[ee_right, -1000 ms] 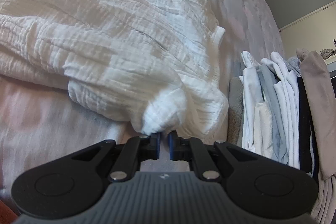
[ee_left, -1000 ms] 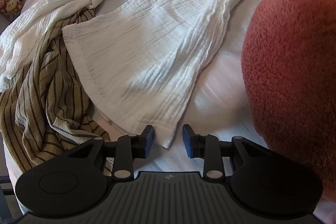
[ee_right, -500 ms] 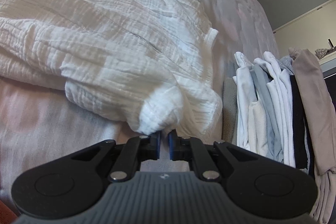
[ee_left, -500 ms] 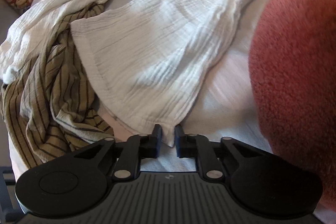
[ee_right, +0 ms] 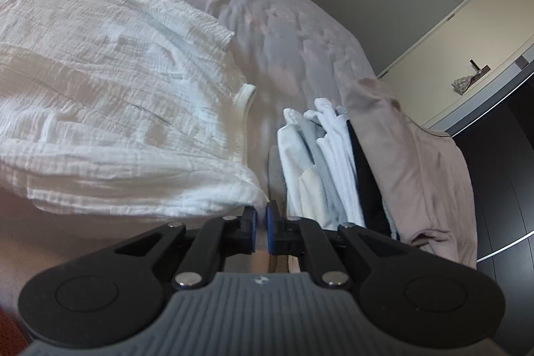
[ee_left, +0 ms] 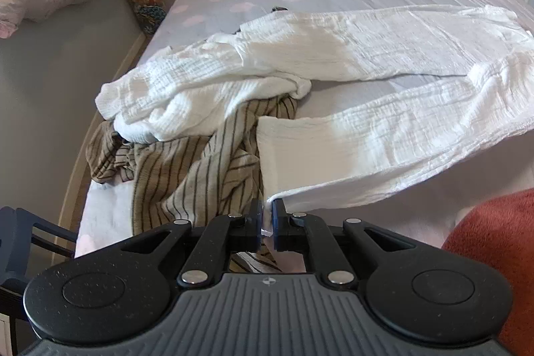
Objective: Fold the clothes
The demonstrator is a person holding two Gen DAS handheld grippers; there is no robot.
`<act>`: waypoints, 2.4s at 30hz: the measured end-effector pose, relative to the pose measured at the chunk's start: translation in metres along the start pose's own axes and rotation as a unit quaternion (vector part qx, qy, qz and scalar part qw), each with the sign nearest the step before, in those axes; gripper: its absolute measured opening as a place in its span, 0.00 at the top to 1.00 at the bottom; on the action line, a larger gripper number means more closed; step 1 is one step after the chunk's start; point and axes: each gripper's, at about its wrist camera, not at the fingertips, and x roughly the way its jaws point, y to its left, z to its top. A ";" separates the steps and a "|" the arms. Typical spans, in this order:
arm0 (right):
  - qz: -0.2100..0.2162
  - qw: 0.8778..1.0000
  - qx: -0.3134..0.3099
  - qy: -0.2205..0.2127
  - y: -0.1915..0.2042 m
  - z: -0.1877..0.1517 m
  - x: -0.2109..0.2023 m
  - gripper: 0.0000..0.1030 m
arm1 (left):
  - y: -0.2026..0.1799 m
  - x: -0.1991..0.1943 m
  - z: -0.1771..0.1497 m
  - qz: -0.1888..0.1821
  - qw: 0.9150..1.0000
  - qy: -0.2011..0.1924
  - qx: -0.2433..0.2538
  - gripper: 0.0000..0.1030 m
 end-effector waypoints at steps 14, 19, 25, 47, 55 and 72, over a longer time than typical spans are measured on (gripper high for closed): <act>0.004 0.997 0.047 -0.066 -0.030 -0.013 -0.035 0.93 | 0.009 -0.051 0.039 0.042 0.996 -0.063 -0.052 0.96; 0.002 0.996 0.046 -0.077 -0.033 0.008 -0.028 0.94 | 0.010 -0.046 0.064 0.060 0.995 -0.058 -0.047 0.96; -0.004 0.996 0.027 -0.080 -0.034 0.049 -0.007 0.94 | 0.018 -0.023 0.111 0.082 0.995 -0.044 -0.044 0.96; 0.013 0.999 -0.017 -0.026 0.007 0.195 0.178 0.94 | 0.022 0.199 0.293 0.139 0.989 0.043 -0.004 0.97; 0.005 1.000 -0.028 -0.008 0.022 0.208 0.220 0.94 | 0.024 0.259 0.300 0.137 0.989 0.053 -0.010 0.97; 0.011 0.998 0.054 -0.003 -0.002 0.198 0.189 0.67 | 0.036 0.226 0.280 0.107 0.991 0.022 -0.079 0.78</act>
